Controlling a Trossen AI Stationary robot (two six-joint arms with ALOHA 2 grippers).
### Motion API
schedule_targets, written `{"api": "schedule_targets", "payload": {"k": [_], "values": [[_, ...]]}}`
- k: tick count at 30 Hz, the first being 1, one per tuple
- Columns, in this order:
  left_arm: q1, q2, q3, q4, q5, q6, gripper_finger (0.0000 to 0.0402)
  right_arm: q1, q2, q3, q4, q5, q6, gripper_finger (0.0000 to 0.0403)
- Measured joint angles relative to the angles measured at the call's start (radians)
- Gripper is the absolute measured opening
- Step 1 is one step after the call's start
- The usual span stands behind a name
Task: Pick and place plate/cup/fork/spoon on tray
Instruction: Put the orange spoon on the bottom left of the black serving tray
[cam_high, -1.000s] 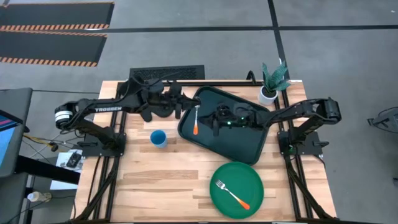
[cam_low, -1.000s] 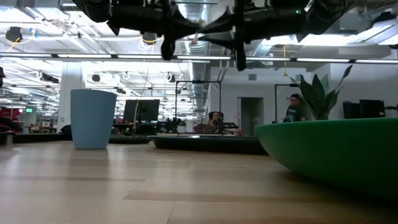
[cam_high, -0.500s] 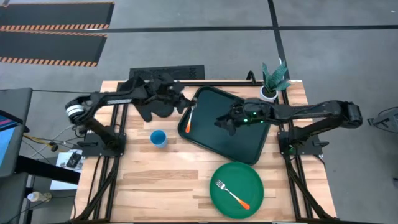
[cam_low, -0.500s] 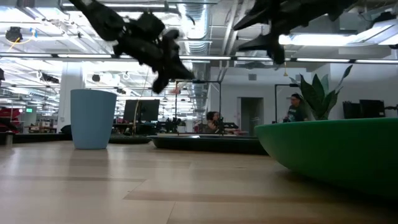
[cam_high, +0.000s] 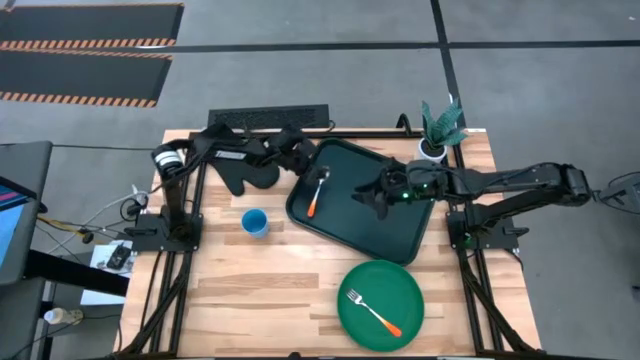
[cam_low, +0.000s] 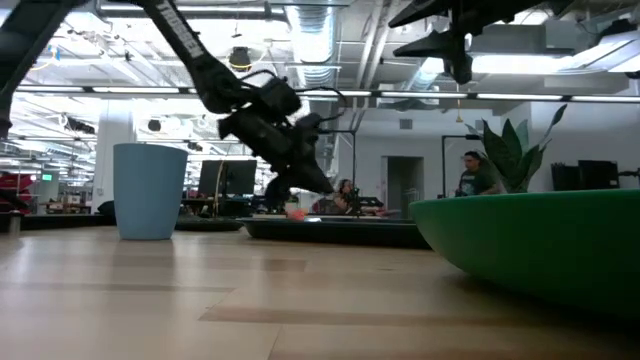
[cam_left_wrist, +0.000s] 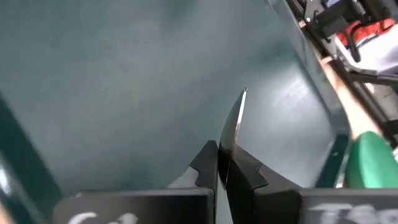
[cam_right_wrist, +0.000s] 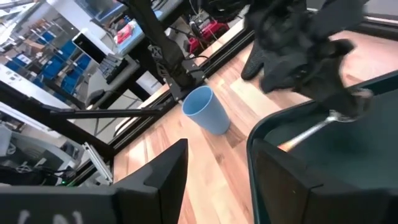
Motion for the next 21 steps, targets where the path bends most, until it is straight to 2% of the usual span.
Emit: {"api": "schedule_targets", "payload": {"k": [5, 8, 21], "values": [[0.0, 0.085, 0.157, -0.189, -0.001, 0.095, 0.0, 0.003, 0.005, 0.0, 0.003, -0.002, 0.005, 0.0199], [0.0, 0.108, 0.198, -0.225, -0.006, 0.131, 0.0, 0.013, 0.005, 0.0, 0.001, -0.001, 0.005, 0.0199], [0.03, 0.126, 0.181, -0.233, -0.018, 0.131, 0.0, 0.04, 0.004, 0.0, -0.001, 0.015, -0.001, 0.0194]]}}
